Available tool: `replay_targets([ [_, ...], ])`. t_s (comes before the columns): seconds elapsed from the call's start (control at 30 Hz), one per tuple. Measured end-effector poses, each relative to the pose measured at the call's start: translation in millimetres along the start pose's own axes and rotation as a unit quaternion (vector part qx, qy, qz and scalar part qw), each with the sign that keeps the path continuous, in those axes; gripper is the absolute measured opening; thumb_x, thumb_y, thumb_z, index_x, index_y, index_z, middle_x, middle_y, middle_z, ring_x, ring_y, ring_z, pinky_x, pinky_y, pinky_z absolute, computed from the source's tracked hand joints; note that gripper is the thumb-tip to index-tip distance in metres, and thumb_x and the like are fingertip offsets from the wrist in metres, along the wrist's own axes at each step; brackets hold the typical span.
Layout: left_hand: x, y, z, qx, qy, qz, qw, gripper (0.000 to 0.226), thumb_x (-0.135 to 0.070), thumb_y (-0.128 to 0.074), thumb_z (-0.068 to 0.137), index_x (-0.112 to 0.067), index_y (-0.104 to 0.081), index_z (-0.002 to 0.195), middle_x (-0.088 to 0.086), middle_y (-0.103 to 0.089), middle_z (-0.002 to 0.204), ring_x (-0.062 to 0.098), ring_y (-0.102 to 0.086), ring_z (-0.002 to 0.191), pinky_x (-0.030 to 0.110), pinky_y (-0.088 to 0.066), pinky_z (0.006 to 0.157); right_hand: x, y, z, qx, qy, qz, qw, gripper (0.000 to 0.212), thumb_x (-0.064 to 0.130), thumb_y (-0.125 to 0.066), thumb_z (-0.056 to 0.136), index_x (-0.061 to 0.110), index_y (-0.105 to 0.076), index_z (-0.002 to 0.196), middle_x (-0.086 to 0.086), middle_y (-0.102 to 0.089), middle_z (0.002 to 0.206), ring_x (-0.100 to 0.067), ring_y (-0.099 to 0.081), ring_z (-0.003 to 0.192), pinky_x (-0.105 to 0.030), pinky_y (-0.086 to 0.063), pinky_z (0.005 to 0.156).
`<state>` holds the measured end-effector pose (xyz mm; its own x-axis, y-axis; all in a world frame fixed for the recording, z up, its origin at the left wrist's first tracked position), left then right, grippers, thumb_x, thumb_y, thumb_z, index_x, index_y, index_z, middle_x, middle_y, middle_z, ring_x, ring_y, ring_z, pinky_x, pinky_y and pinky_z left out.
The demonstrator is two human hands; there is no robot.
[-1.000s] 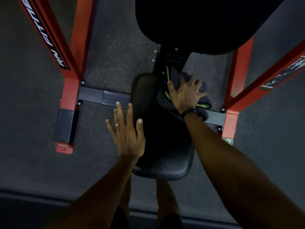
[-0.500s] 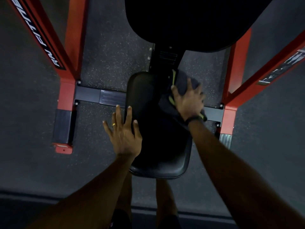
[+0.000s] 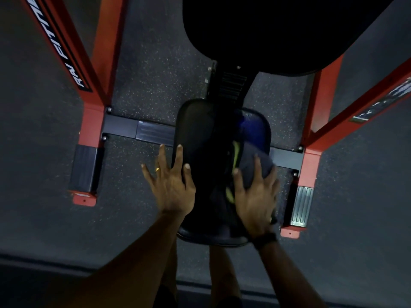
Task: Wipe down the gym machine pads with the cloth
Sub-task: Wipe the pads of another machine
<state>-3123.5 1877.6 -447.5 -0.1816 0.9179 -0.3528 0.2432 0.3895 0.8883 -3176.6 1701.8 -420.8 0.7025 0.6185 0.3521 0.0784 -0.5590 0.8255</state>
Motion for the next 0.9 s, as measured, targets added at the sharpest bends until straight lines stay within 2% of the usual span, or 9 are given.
replay_targets([
  [0.1,0,0,-1,0.001,0.004,-0.002,1.0,0.054,-0.045,-0.025,0.103,-0.025,-0.044,0.149,0.016,-0.029,0.161,0.033,-0.041,0.142,0.065,-0.007,0.119,28,-6,92,-0.03,-0.007,-0.066,0.997,0.07,0.067,-0.036,0.097,0.033,-0.024,0.158,-0.022,-0.023,0.159,-0.044,-0.03,0.138,-0.062,-0.038,0.102],
  [0.27,2,0,0,0.022,0.009,0.004,1.0,0.055,-0.048,-0.02,0.103,-0.029,-0.036,0.152,0.015,-0.018,0.164,0.031,-0.041,0.142,0.062,-0.002,0.121,58,-10,182,-0.009,0.002,-0.106,0.994,0.071,0.068,-0.038,0.096,0.022,-0.041,0.15,-0.022,-0.042,0.146,-0.043,-0.037,0.133,-0.06,-0.034,0.102],
  [0.43,3,-4,-1,0.007,0.002,-0.005,1.0,0.054,-0.045,-0.021,0.105,-0.028,-0.032,0.155,0.015,-0.009,0.166,0.029,-0.028,0.149,0.06,0.003,0.121,78,-19,181,-0.037,0.045,-0.181,0.982,0.074,0.071,-0.033,0.095,0.017,-0.051,0.143,-0.021,-0.048,0.143,-0.041,-0.038,0.132,-0.061,-0.028,0.105],
  [0.57,3,-4,-2,-0.016,0.008,-0.019,1.0,0.056,-0.045,-0.021,0.105,-0.024,-0.025,0.157,0.015,-0.006,0.167,0.028,-0.026,0.15,0.059,0.001,0.121,137,-52,169,0.011,0.155,-0.207,0.966,0.07,0.071,-0.033,0.095,0.021,-0.057,0.138,-0.017,-0.047,0.148,-0.039,-0.033,0.14,-0.063,-0.017,0.112],
  [0.67,0,-3,-1,-0.039,0.017,-0.035,0.998,0.059,-0.046,-0.014,0.105,-0.02,-0.024,0.158,0.015,-0.008,0.167,0.022,-0.016,0.151,0.062,-0.003,0.12,181,-82,151,0.02,0.245,-0.22,0.944,0.058,0.066,-0.044,0.09,0.028,-0.064,0.128,-0.014,-0.056,0.137,-0.037,-0.043,0.131,-0.06,-0.025,0.105],
  [0.8,0,-4,-2,-0.057,0.027,-0.048,0.997,0.063,-0.049,-0.011,0.104,-0.019,-0.021,0.159,0.014,-0.006,0.167,0.02,-0.019,0.15,0.062,0.0,0.12,186,-88,145,0.016,0.253,-0.223,0.941,0.051,0.06,-0.051,0.086,0.026,-0.068,0.12,-0.012,-0.059,0.131,-0.035,-0.044,0.126,-0.061,-0.025,0.104],
  [0.9,-2,-1,-1,-0.077,0.029,-0.076,0.994,0.069,-0.055,-0.01,0.102,-0.017,-0.023,0.158,0.012,-0.007,0.167,0.022,-0.023,0.15,0.063,0.0,0.12,178,-86,128,0.004,0.264,-0.212,0.941,0.047,0.053,-0.056,0.081,0.027,-0.069,0.117,-0.012,-0.057,0.132,-0.036,-0.041,0.13,-0.072,-0.017,0.109],
])
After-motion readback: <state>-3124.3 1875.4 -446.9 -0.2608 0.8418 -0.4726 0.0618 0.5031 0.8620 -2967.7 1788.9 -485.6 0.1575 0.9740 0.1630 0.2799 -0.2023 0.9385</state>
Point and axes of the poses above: each hand's wrist, its own z-axis towards the middle knuckle, its own y-axis out of the back of the hand, x = y × z, the point moved 1 cm from there along z, towards the middle knuckle
